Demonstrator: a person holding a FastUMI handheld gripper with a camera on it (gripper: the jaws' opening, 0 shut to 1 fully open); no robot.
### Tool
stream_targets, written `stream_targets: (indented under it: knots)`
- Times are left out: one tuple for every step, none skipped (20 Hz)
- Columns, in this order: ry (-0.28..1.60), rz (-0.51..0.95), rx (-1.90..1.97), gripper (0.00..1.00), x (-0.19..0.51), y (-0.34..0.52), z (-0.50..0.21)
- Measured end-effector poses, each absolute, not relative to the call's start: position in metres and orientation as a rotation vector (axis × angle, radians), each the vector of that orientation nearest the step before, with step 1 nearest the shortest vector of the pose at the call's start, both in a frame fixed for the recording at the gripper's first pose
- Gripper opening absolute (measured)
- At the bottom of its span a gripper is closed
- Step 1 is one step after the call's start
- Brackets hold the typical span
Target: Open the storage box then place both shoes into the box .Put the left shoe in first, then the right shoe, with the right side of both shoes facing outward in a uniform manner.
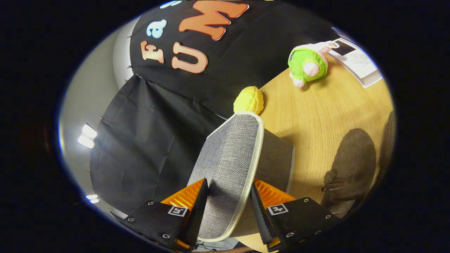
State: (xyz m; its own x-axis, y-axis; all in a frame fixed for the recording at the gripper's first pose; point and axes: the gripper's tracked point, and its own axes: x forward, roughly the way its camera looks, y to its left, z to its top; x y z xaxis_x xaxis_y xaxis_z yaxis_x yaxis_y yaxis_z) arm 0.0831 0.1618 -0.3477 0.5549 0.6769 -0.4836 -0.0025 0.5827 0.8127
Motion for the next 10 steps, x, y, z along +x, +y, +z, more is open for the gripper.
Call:
stream_targets:
  knots:
    - [0.889,0.465,0.864,0.65,0.085,0.16,-0.343]
    - [0.871,0.47,0.859,0.58,0.084,0.158,-0.337]
    - [0.852,0.471,0.863,0.54,0.085,0.155,-0.33]
    - [0.83,0.482,0.867,0.48,0.081,0.153,-0.321]
    - [0.816,0.475,0.859,0.43,0.082,0.152,-0.317]
    - [0.812,0.461,0.837,0.32,0.084,0.149,-0.317]
    - [0.81,0.452,0.813,0.26,0.086,0.149,-0.317]
    - [0.815,0.45,0.806,0.18,0.086,0.151,-0.314]
    - [0.804,0.459,0.827,0.18,0.087,0.154,-0.305]
    - [0.783,0.474,0.845,0.17,0.088,0.157,-0.292]
